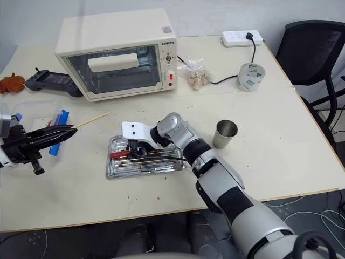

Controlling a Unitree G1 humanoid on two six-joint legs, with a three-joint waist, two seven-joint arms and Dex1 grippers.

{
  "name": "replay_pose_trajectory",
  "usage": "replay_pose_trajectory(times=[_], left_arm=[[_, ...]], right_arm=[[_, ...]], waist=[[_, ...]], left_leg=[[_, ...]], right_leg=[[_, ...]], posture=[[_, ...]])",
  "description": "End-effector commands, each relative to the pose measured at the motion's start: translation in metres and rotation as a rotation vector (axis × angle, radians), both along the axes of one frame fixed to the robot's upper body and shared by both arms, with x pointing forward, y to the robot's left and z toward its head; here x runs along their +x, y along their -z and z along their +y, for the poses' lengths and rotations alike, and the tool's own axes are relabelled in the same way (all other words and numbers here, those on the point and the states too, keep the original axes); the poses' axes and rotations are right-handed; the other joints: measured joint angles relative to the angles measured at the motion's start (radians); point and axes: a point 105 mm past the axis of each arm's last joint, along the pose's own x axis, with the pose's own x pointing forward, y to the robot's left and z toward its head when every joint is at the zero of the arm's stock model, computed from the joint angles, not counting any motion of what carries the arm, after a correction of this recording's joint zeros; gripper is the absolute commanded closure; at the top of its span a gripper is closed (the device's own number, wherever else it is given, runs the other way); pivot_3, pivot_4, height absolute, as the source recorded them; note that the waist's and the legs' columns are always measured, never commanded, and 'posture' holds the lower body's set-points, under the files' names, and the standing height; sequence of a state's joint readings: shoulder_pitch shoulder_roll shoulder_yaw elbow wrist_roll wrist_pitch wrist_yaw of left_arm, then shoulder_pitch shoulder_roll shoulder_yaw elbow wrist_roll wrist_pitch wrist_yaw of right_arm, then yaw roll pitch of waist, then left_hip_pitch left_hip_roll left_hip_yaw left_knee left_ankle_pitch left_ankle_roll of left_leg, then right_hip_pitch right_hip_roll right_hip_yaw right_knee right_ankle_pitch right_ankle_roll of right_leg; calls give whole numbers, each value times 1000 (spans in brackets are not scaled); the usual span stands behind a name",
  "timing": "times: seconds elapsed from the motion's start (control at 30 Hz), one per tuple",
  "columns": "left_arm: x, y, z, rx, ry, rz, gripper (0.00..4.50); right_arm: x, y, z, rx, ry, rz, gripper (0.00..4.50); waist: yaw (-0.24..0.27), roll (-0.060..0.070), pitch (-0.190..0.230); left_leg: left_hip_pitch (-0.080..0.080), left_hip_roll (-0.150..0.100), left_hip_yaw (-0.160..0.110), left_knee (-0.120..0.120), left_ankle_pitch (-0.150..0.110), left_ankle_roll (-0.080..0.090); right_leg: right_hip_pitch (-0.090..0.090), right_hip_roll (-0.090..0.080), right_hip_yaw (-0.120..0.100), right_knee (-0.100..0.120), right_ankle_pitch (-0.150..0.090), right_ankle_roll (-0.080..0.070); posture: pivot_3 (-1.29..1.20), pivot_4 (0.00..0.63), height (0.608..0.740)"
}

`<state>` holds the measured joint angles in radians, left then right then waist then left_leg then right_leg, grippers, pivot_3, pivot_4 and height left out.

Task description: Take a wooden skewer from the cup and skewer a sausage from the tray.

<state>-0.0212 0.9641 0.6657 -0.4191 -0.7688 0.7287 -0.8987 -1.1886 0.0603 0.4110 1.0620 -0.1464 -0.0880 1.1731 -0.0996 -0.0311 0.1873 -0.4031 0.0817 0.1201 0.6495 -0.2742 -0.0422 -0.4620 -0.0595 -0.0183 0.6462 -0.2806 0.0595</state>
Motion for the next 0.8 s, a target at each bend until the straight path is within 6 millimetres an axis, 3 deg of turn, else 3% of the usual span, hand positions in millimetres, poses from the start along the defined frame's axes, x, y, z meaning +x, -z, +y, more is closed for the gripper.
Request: replay_pose_trajectory(times=[0.03,0.1,0.3,0.47,0.67,0.73,0.8], left_arm=[[-2,-10,2,34,-11,-50,4500],[-1,-10,2,34,-10,-52,4500],[3,-10,-1,31,6,-56,4500],[9,-10,-6,27,41,-59,4500],[18,-10,-25,12,147,-54,4500],[19,-11,-40,4,228,-48,4500],[19,-12,-50,4,284,-41,4500]], right_arm=[[-1,-5,4,28,-4,-6,3687],[-1,-4,3,25,-1,-5,4155],[1,-8,-2,32,6,9,4155],[1,-25,-19,36,-9,7,4155],[-8,-65,-64,18,8,-6,4155],[-18,-87,-94,7,55,25,4155],[-29,-99,-113,-3,93,58,4155]], waist=[[0,0,0],[0,0,0],[0,0,0],[8,0,0],[21,0,0],[25,0,0],[40,0,0]], left_leg=[[0,0,0,0,0,0],[0,0,0,0,0,0],[0,0,0,0,0,0],[0,0,0,1,0,0],[-1,0,1,2,0,0],[-1,0,1,2,0,0],[-2,0,1,3,0,0]], right_leg=[[0,0,0,0,0,0],[0,0,0,0,0,0],[0,0,0,0,0,0],[0,0,-1,1,0,0],[0,3,-1,2,0,0],[0,6,-1,1,0,0],[0,8,-1,1,0,0]], posture=[[0,150,740],[0,150,740],[0,150,740],[0,150,740],[0,150,740],[0,150,740],[0,150,740]])
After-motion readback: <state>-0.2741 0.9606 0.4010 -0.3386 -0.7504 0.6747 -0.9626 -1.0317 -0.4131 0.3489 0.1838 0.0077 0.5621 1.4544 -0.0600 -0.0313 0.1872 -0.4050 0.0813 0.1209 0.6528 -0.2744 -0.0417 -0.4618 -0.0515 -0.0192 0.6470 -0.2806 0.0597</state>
